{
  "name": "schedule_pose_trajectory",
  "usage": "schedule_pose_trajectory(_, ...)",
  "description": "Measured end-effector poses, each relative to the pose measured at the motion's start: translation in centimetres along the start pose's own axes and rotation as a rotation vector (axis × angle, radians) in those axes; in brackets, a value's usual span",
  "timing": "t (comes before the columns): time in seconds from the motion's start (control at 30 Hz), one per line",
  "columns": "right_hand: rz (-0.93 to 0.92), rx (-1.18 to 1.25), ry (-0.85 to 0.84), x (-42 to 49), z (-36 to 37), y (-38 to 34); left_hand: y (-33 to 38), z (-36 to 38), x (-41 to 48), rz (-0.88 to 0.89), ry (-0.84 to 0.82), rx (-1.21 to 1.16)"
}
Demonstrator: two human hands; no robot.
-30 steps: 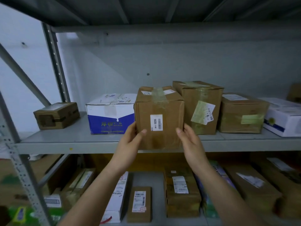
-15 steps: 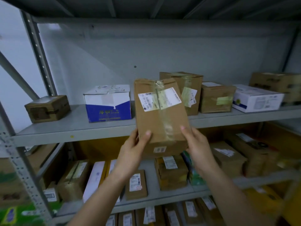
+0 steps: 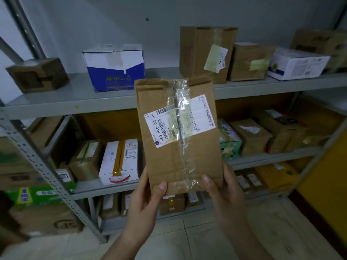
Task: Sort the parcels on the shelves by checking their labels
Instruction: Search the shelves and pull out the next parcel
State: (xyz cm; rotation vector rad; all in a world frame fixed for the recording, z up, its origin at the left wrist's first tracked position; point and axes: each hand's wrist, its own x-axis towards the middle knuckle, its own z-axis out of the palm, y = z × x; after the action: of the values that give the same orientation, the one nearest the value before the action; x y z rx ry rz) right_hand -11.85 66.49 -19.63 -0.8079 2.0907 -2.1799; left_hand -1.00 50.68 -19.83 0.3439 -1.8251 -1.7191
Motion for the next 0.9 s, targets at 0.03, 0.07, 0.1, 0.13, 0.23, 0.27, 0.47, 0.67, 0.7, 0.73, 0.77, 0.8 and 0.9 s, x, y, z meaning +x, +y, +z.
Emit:
schedule_pose_trajectory(0.03, -0.001, 0.010, -0.004, 0.0, 0.2, -0.1, 0.0, -0.1, 0.0, 0.000, -0.001, -0.002)
schedule_pose_trajectory(0.07, -0.003, 0.015, -0.007, -0.1, 0.3, -0.1, 0.1, -0.3, -0.1, 0.001, -0.002, 0.002)
schedule_pose_trajectory(0.1, -0.003, 0.023, -0.006, -0.1, 0.5, -0.1, 0.1, -0.4, 0.0, 0.006, -0.002, 0.006)
schedule_pose_trajectory(0.13, -0.003, 0.034, -0.006, 0.0, 0.7, -0.1, 0.1, -0.6, 0.0, 0.013, 0.002, 0.007)
schedule_pose_trajectory(0.23, -0.023, 0.058, -0.018, 0.1, 1.3, -0.2, -0.1, -1.1, 0.3, 0.023, 0.004, 0.013)
schedule_pose_trajectory(0.27, -0.029, 0.059, -0.019, 0.3, 1.4, -0.1, -0.1, -1.2, 0.4, 0.029, 0.004, 0.011)
schedule_pose_trajectory(0.47, -0.037, 0.065, -0.045, 3.7, 1.8, -0.4, 1.2, -1.3, 3.9, 0.098, -0.012, 0.085)
schedule_pose_trajectory(0.67, -0.178, 0.122, -0.179, 12.3, 1.6, -3.7, 6.3, -0.8, 12.2, 0.283, -0.019, 0.309)
schedule_pose_trajectory(0.7, -0.186, 0.102, -0.190, 14.0, 1.7, -3.8, 6.9, -0.7, 13.7, 0.294, -0.007, 0.320)
schedule_pose_trajectory(0.73, -0.185, 0.085, -0.201, 15.6, 1.8, -3.7, 7.3, -0.6, 15.1, 0.304, 0.008, 0.328)
schedule_pose_trajectory(0.77, -0.178, 0.073, -0.209, 17.3, 1.8, -3.6, 7.5, -0.4, 16.4, 0.314, 0.020, 0.335)
schedule_pose_trajectory(0.8, -0.174, 0.058, -0.212, 18.9, 1.8, -3.4, 7.6, -0.1, 17.6, 0.318, 0.035, 0.336)
schedule_pose_trajectory(0.9, -0.208, 0.025, -0.208, 23.1, 1.7, -2.9, 8.1, 0.7, 20.6, 0.330, 0.074, 0.344)
